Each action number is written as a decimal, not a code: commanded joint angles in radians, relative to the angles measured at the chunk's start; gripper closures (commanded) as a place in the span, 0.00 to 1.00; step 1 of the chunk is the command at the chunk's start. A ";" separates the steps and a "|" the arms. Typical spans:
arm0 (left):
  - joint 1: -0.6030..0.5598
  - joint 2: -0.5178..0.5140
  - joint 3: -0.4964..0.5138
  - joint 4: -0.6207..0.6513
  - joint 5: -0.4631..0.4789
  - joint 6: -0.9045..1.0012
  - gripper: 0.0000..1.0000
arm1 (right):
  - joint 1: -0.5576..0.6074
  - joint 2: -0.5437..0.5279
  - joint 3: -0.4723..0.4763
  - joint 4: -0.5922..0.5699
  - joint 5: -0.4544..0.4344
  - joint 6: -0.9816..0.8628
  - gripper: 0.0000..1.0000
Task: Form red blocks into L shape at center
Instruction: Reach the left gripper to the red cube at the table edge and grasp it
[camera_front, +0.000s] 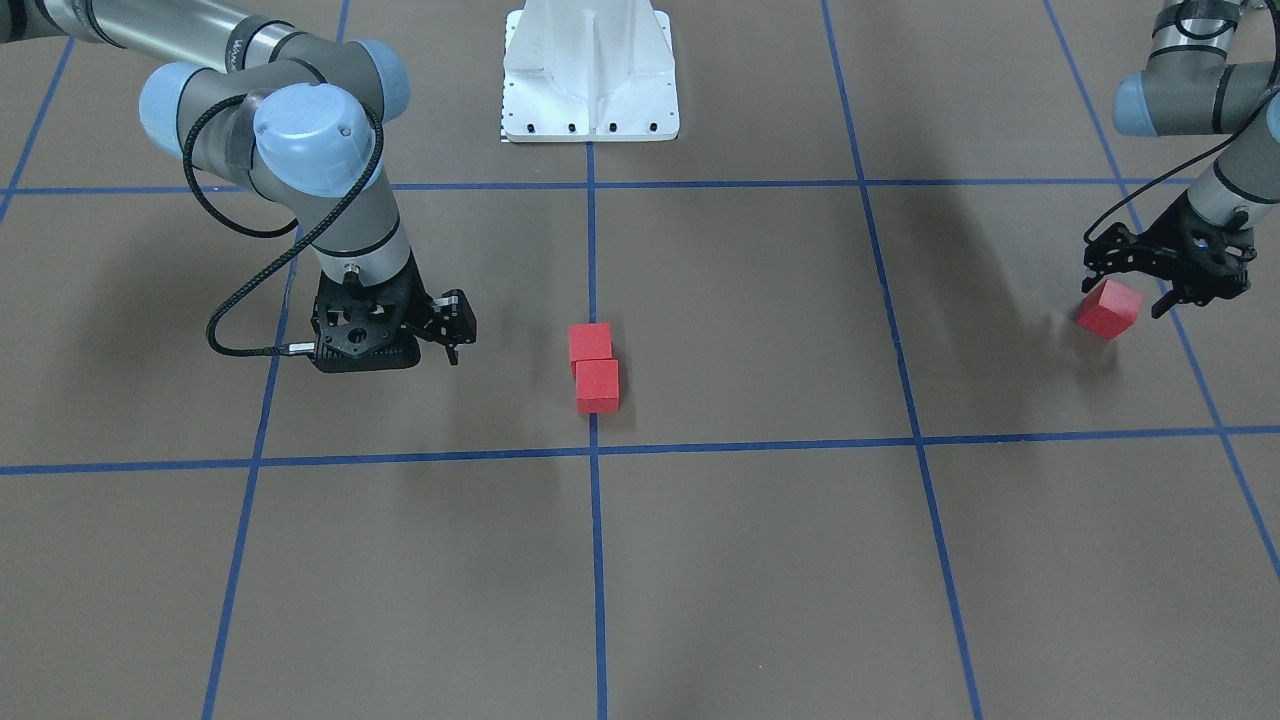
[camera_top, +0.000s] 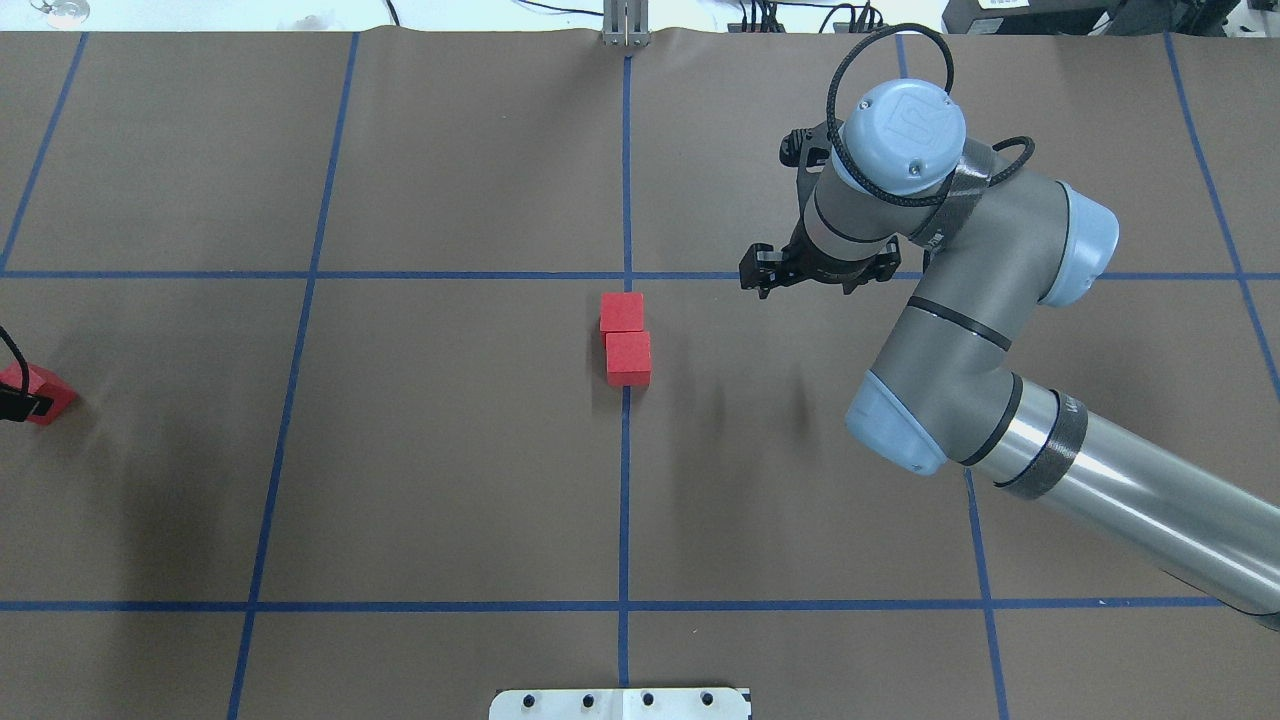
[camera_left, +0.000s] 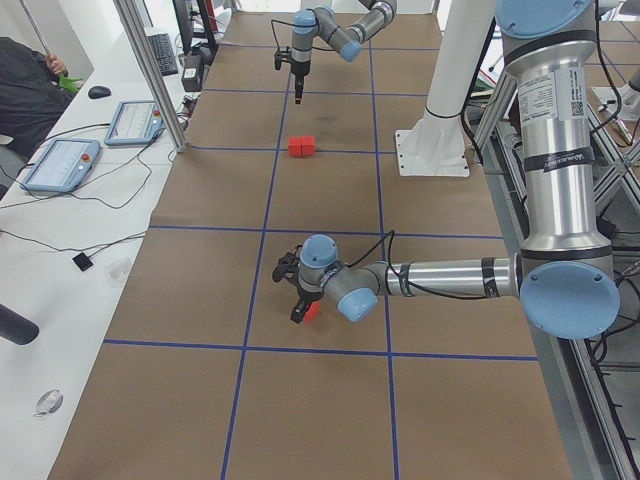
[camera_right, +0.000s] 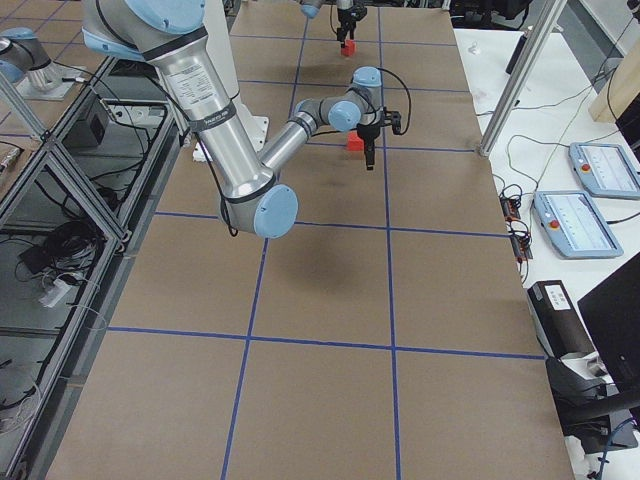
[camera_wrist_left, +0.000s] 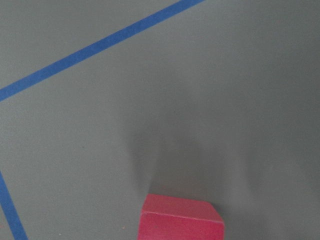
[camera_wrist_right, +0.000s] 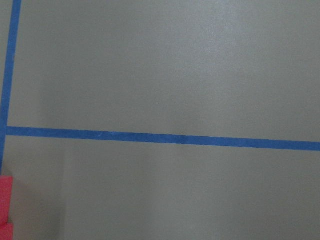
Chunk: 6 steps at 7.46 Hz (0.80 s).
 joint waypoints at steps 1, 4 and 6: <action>0.004 -0.009 0.024 -0.002 0.001 -0.001 0.00 | 0.000 0.002 0.000 0.000 0.000 0.000 0.01; 0.011 -0.012 0.027 0.000 0.001 -0.007 0.09 | 0.000 0.002 0.000 0.000 0.000 0.000 0.01; 0.016 -0.012 0.026 -0.002 0.001 -0.008 0.09 | 0.000 0.002 0.000 0.000 0.000 0.000 0.01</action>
